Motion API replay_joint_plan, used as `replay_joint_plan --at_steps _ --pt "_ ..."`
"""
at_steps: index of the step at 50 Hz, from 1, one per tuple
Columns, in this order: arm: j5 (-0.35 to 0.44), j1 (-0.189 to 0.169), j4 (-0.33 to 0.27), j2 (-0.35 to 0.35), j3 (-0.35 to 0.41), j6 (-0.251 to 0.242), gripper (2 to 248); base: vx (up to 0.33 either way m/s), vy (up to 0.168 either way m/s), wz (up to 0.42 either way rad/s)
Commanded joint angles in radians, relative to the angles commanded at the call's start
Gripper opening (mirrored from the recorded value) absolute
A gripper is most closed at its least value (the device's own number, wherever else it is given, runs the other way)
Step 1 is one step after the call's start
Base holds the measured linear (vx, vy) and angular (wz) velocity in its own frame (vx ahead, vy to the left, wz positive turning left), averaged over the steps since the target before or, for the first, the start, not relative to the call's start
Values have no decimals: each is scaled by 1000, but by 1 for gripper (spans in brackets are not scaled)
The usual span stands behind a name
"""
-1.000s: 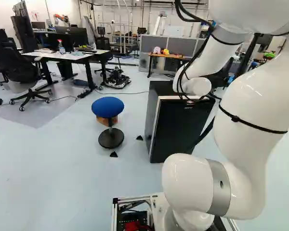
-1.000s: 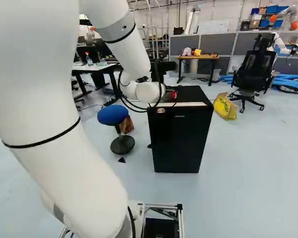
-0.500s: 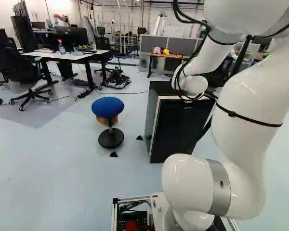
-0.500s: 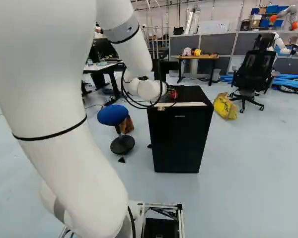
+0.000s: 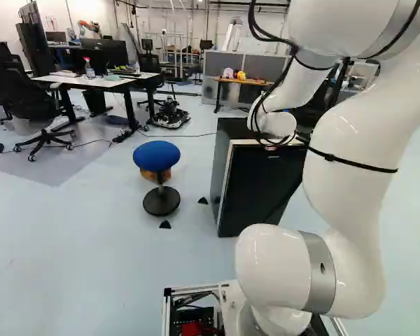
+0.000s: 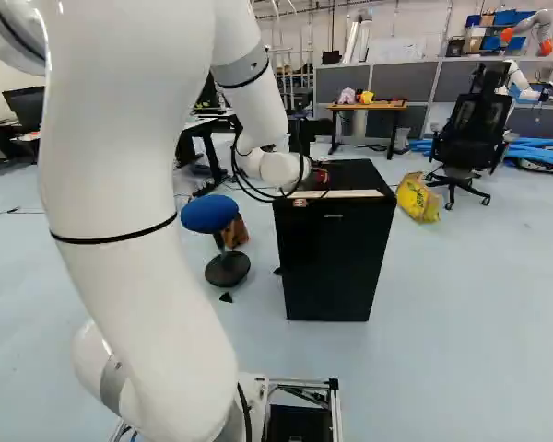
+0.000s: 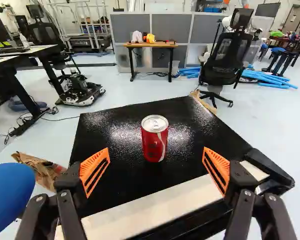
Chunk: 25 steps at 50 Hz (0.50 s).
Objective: Grab a drink from the fridge
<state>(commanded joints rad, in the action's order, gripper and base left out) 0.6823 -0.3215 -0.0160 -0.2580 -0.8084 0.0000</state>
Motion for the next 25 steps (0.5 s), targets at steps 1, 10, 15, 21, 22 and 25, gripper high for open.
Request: replay_joint_plan --at_steps 1,10,15,21,22,25 --pt "0 0 0 -3 -1 0 247 0 0 0" --pt "6 2 0 -33 -15 0 247 0 0 0" --pt "11 4 0 -50 -22 0 247 0 0 0" --pt "22 5 0 -70 -31 0 247 0 0 0" --pt "25 5 0 -73 -33 0 247 0 0 0" --pt "34 6 0 -84 -38 0 247 0 0 0"
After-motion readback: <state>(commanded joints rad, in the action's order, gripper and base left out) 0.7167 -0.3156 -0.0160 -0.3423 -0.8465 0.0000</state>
